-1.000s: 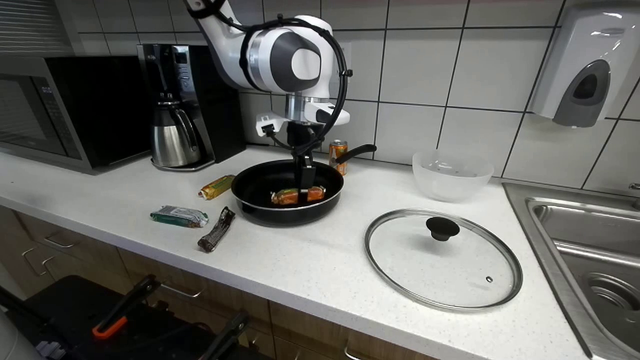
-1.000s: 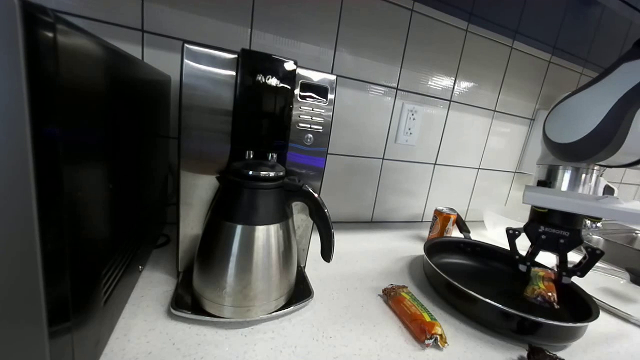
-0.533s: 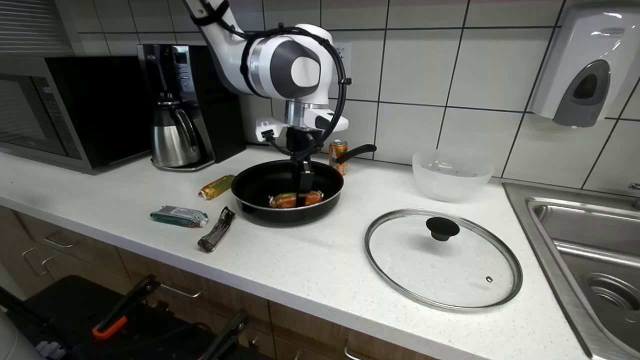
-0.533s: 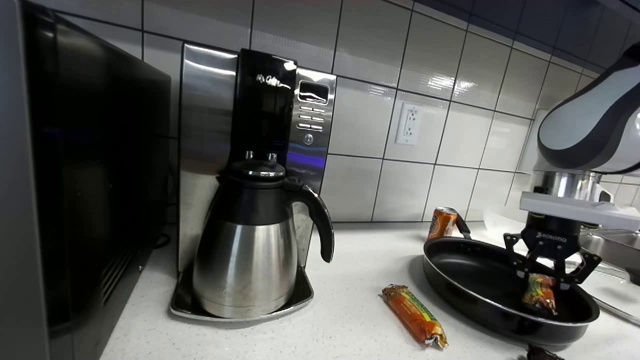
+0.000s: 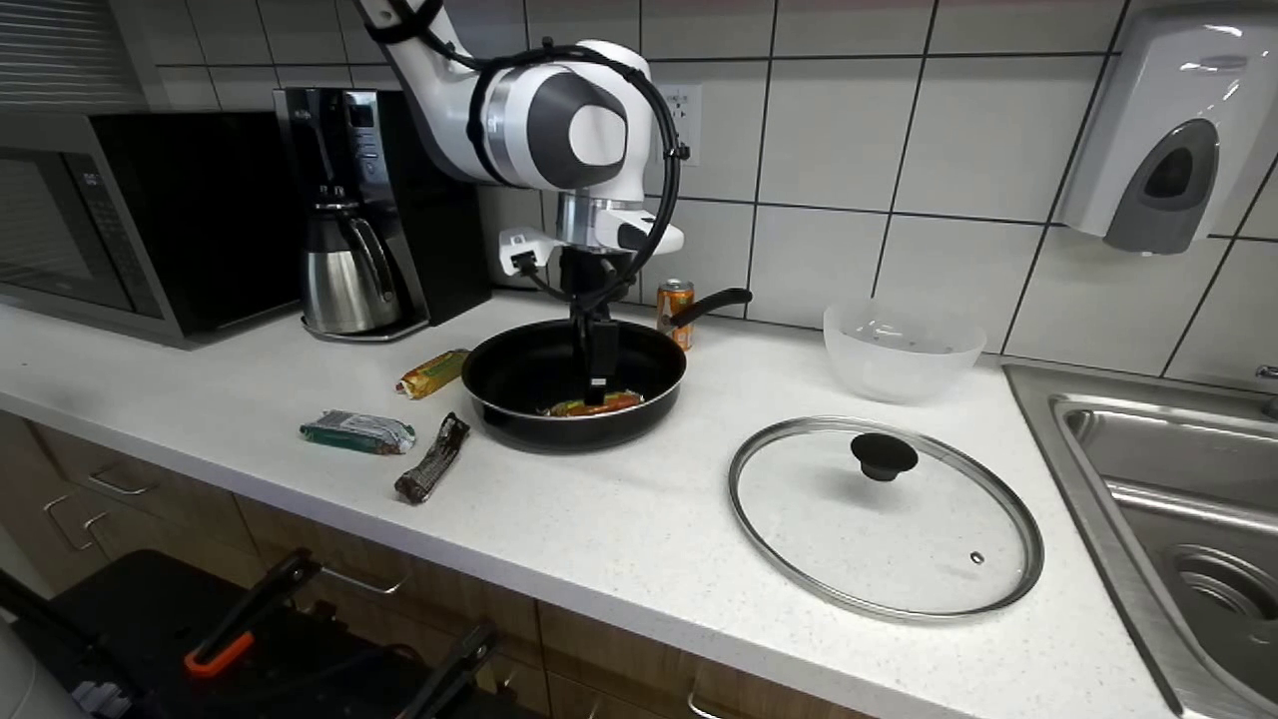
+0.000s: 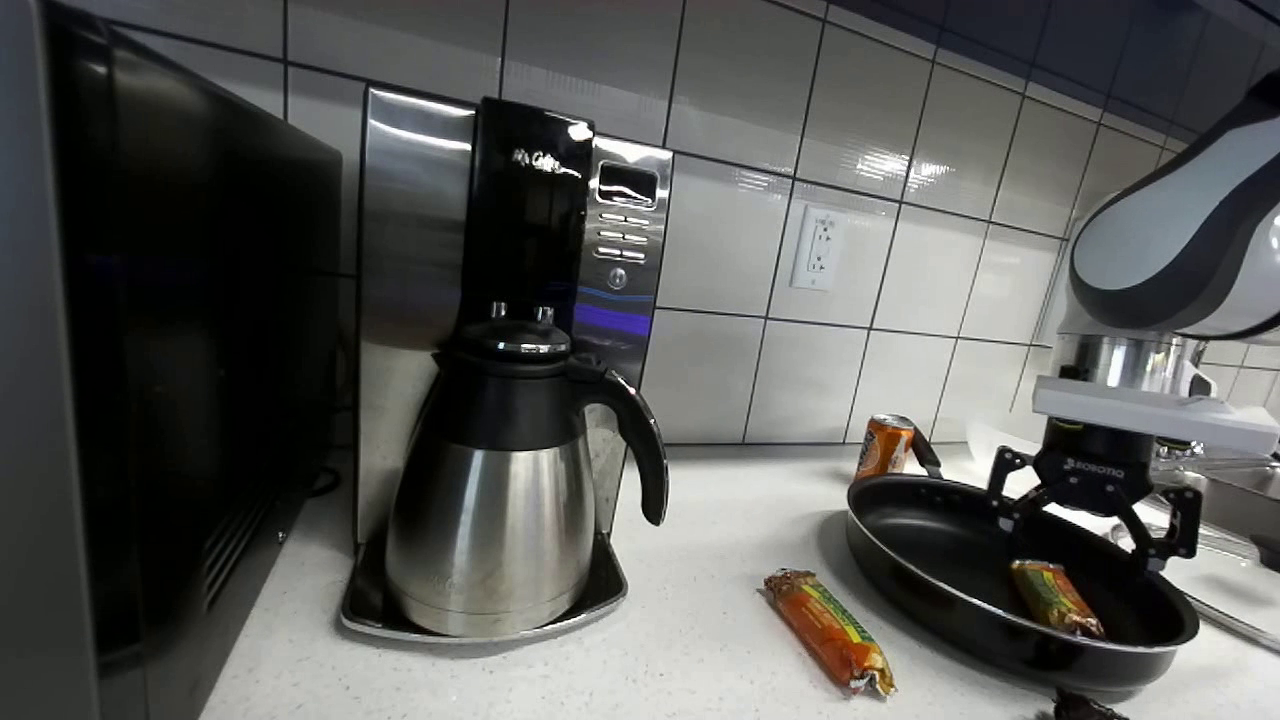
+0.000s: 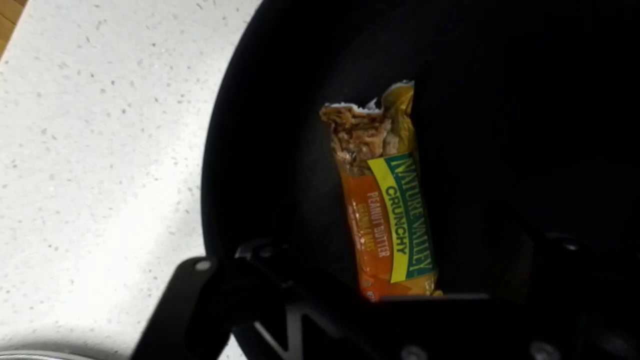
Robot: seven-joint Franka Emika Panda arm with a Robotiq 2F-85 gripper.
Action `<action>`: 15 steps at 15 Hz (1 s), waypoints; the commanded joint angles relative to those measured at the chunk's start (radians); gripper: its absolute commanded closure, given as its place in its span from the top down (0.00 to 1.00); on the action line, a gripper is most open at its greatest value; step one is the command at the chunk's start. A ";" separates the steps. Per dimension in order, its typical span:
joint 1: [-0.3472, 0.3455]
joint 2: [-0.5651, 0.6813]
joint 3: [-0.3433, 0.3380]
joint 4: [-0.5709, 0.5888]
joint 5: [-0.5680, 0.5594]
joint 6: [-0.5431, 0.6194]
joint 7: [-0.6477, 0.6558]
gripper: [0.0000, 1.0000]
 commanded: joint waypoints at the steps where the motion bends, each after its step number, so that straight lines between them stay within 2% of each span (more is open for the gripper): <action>1: 0.018 -0.089 0.005 -0.037 -0.003 -0.053 -0.015 1.00; 8: 0.049 -0.172 0.039 -0.041 -0.002 -0.132 -0.013 1.00; 15: 0.093 -0.161 0.107 0.020 -0.008 -0.194 -0.020 1.00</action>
